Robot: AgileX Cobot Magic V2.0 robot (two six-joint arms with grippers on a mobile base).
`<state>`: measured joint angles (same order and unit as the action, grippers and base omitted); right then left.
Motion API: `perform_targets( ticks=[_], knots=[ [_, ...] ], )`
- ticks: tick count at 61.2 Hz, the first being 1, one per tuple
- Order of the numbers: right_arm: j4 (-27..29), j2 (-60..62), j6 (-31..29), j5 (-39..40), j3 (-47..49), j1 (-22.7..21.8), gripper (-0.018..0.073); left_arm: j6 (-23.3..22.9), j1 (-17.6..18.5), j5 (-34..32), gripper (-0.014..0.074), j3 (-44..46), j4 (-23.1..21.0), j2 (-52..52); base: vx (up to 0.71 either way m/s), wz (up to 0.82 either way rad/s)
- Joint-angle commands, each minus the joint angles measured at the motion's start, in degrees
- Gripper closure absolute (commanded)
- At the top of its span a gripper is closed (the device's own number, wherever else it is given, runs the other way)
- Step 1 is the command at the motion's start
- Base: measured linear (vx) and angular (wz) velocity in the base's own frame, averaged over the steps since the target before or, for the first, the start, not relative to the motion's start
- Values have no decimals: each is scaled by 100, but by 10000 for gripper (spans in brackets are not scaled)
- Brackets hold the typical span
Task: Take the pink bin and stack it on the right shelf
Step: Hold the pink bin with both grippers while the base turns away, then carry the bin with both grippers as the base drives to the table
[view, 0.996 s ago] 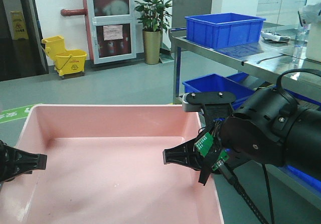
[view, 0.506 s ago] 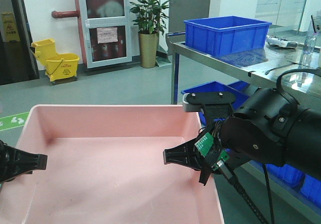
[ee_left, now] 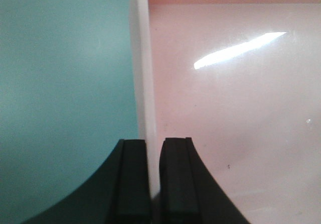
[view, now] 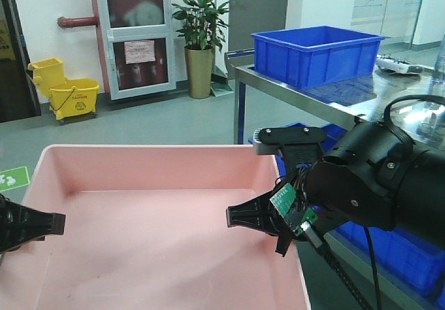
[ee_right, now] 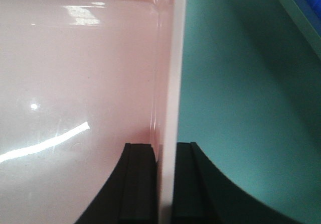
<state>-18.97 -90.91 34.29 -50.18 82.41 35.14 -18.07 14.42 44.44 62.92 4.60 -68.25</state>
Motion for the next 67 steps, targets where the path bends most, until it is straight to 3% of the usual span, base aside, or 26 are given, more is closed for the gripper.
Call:
perform_targets(
  ticks=[1,35,67],
  knots=[
    [-635,249,-102,-44,132,-98,537,-25,-9,-349,586,184,344,191,35,5],
    [-636,249,-102,-44,132,-98,537,-25,-9,-349,586,184,344,191,40,3],
    [-637,249,-102,-42,132,-98,537,-25,-9,-349,586,184,344,191,40,-21]
  ],
)
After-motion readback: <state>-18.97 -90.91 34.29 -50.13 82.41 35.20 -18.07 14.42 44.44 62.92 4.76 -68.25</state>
